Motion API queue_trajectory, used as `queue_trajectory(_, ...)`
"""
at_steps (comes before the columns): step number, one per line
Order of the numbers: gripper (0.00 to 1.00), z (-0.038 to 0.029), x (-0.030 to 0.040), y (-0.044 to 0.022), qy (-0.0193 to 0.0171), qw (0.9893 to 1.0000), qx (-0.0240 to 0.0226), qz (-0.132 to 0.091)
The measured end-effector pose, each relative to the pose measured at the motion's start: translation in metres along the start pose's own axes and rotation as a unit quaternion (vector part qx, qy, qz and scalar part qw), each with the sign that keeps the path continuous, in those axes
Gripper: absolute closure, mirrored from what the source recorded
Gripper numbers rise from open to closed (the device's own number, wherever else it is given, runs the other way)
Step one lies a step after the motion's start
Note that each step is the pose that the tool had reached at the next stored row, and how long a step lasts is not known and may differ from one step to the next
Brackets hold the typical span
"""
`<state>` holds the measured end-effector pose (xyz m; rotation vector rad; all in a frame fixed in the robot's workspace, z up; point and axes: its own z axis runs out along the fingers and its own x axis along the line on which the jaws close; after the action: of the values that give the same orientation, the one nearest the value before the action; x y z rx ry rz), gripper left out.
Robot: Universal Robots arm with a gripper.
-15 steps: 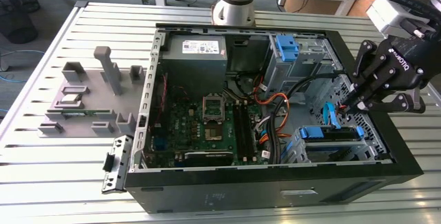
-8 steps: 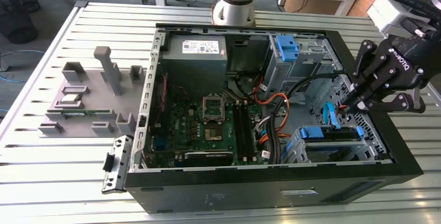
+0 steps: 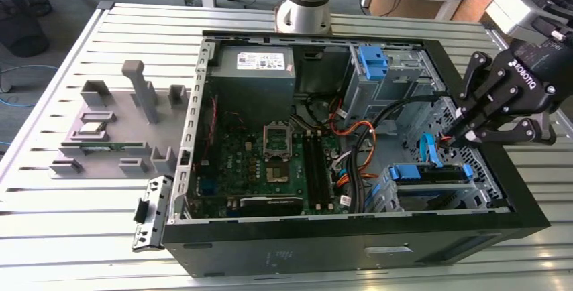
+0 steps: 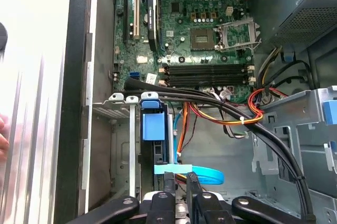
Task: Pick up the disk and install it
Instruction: 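Insert the second disk wire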
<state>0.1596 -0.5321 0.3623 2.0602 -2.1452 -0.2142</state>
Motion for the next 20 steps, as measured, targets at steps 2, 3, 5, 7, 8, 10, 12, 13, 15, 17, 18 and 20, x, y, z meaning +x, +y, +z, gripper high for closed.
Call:
queue_trajectory(2,0.76,-0.0004,-0.0007,-0.0019,0.0024,1.0,-0.0056,0.0)
queue_trajectory(3,0.76,-0.0005,-0.0007,-0.0021,0.0026,1.0,-0.0064,0.0)
queue_trajectory(5,0.76,-0.0005,-0.0007,-0.0021,0.0026,1.0,-0.0066,0.0)
queue_trajectory(7,0.76,-0.0004,-0.0008,-0.0024,0.0025,1.0,-0.0067,0.0)
queue_trajectory(8,0.76,-0.0005,-0.0011,-0.003,0.0025,1.0,-0.0067,0.0)
queue_trajectory(10,0.76,-0.0006,-0.0018,-0.0045,0.0024,1.0,-0.0067,0.0)
queue_trajectory(12,0.76,-0.0011,-0.0028,-0.007,0.0024,1.0,-0.0068,0.0)
queue_trajectory(13,0.76,-0.0015,-0.0033,-0.0083,0.0025,1.0,-0.0069,0.0)
queue_trajectory(15,0.76,-0.0021,-0.0044,-0.0114,0.0026,1.0,-0.0072,0.0)
queue_trajectory(17,0.76,-0.0024,-0.0054,-0.0143,0.0026,1.0,-0.0077,0.0)
queue_trajectory(18,0.76,-0.0025,-0.0058,-0.0157,0.0027,1.0,-0.0079,0.0)
queue_trajectory(20,0.76,-0.0028,-0.0067,-0.0185,0.0032,1.0,-0.0085,0.0)
